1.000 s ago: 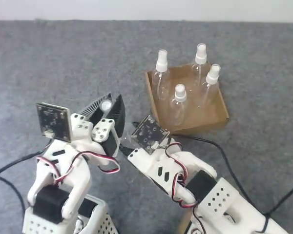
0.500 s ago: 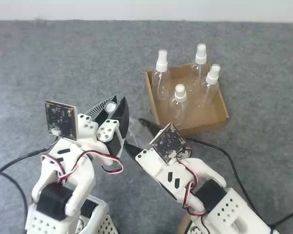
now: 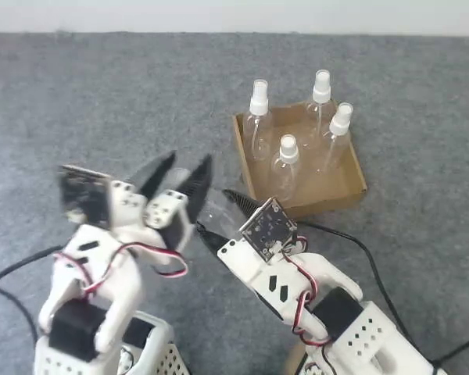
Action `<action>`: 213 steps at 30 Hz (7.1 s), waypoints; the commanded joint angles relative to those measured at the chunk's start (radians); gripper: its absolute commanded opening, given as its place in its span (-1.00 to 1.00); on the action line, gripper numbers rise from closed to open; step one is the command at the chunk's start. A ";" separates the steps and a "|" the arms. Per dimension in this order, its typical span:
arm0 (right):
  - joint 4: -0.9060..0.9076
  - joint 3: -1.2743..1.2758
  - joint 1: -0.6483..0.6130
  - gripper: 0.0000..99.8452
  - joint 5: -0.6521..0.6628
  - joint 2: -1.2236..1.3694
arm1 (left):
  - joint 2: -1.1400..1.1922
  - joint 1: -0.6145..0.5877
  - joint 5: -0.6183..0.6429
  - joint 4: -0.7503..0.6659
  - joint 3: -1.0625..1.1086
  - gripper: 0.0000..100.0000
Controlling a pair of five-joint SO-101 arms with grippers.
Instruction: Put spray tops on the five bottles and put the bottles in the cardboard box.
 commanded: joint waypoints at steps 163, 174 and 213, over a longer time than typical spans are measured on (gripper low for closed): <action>0.099 -0.433 0.720 -0.99 -0.009 0.521 | -0.193 0.117 -0.201 -0.149 0.394 -0.34; 0.091 -0.417 0.700 -0.99 -0.011 0.533 | -0.195 0.117 -0.201 -0.149 0.394 -0.34; -0.051 -0.310 0.684 -0.99 -0.081 0.645 | -0.193 0.117 -0.201 -0.147 0.394 -0.34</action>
